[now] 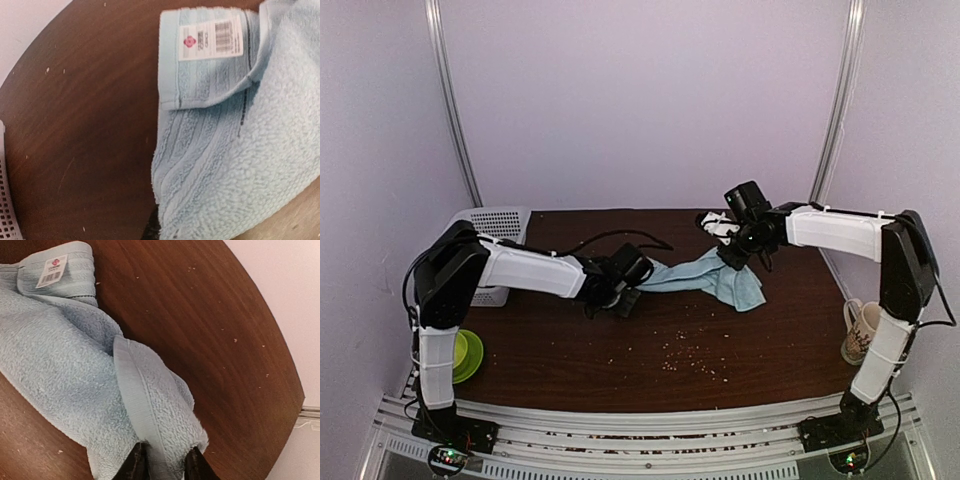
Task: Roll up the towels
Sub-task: Move the towel to the center of the board, then pick up the towel from the center of the board.
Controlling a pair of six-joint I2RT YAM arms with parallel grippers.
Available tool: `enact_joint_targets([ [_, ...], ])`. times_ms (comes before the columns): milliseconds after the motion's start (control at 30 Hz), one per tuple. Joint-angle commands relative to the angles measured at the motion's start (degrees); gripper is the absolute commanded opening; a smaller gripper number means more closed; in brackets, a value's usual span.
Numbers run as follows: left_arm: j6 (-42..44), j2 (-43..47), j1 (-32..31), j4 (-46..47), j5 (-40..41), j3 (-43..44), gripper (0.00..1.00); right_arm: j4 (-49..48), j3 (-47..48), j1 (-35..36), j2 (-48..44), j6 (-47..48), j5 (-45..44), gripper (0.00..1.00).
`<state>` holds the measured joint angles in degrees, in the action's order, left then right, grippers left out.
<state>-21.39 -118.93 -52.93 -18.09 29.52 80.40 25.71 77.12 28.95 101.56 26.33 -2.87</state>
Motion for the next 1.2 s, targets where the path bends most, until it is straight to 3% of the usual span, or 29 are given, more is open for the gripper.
enact_joint_targets([
  [0,-2.6,4.8,-0.9,-6.3,3.0,-6.8,0.00,4.6,3.9,2.0,4.1,0.8,-0.3,0.37],
  [100,-2.6,8.1,-1.2,-6.4,1.2,-9.3,0.00,3.2,2.2,1.9,2.1,1.0,-3.6,0.58],
  [200,-2.4,10.3,-1.4,-7.8,1.1,-10.0,0.00,-0.8,-1.6,0.9,-2.2,1.9,-9.5,0.70],
  [333,-1.7,12.4,-1.5,-8.3,-0.2,-10.9,0.00,-1.4,-4.1,-2.7,-7.5,1.8,-9.7,0.85],
  [533,-1.0,13.1,-1.5,-8.9,-1.9,-11.1,0.00,-3.8,-17.5,-3.9,-17.1,20.2,0.5,0.82],
  [833,0.1,13.8,-1.5,-9.6,-4.7,-11.2,0.00,-21.6,-43.0,-4.8,-28.9,51.1,3.1,0.76],
  [967,0.8,13.8,-1.5,-10.4,-5.0,-11.3,0.00,-26.9,-46.1,-5.6,-26.9,58.3,4.0,0.75],
  [1167,0.9,14.2,-1.5,-10.6,-3.9,-11.6,0.00,-43.9,-47.4,-6.1,-16.2,61.2,0.2,0.75],
])
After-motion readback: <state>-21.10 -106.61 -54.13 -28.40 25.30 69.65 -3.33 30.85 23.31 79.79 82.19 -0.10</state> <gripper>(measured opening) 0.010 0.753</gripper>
